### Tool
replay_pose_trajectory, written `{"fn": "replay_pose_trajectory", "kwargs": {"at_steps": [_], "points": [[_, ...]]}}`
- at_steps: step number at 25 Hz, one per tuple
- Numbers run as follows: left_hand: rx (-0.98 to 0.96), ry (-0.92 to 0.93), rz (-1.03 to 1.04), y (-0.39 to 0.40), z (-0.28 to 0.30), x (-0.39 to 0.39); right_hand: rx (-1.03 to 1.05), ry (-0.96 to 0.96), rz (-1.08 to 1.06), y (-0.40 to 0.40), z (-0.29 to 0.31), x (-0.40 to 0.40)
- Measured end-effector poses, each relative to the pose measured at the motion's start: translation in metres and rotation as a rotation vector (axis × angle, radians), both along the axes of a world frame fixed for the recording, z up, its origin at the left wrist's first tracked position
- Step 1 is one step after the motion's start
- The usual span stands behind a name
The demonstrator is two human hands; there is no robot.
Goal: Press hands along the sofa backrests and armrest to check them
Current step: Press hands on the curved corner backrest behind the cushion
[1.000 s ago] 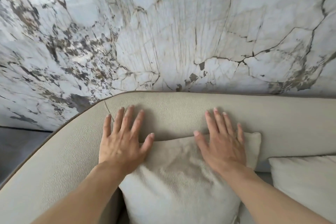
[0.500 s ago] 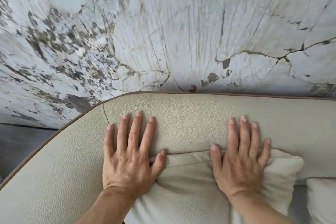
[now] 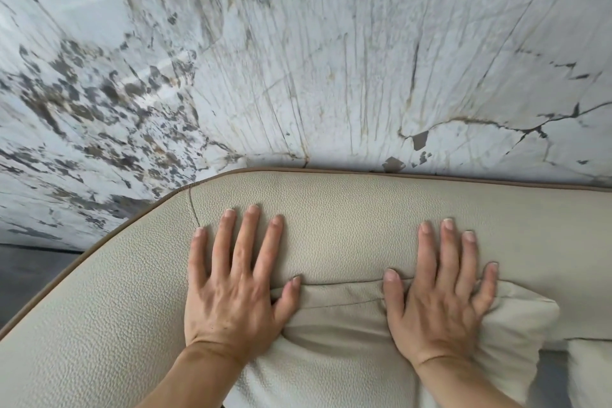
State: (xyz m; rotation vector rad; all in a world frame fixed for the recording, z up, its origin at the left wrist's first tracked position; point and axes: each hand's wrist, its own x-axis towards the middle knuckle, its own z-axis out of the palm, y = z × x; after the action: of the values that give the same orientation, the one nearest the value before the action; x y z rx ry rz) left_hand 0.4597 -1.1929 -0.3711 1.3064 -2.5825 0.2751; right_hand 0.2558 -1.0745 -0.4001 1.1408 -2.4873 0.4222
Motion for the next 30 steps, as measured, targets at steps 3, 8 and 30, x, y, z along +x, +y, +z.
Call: {"fn": "replay_pose_trajectory", "kwargs": {"at_steps": [3,8,30], "points": [[-0.016,-0.001,-0.018,-0.010,-0.003,-0.003,-0.023,0.013,-0.005,-0.007,-0.005,-0.004],[-0.018,-0.003,-0.043,-0.020,-0.006,-0.007,-0.030,0.010,-0.020,-0.016,-0.009,-0.007],[0.328,-0.114,0.073,0.047,0.052,0.030,0.306,-0.406,0.193,0.016,0.059,-0.016]]}}
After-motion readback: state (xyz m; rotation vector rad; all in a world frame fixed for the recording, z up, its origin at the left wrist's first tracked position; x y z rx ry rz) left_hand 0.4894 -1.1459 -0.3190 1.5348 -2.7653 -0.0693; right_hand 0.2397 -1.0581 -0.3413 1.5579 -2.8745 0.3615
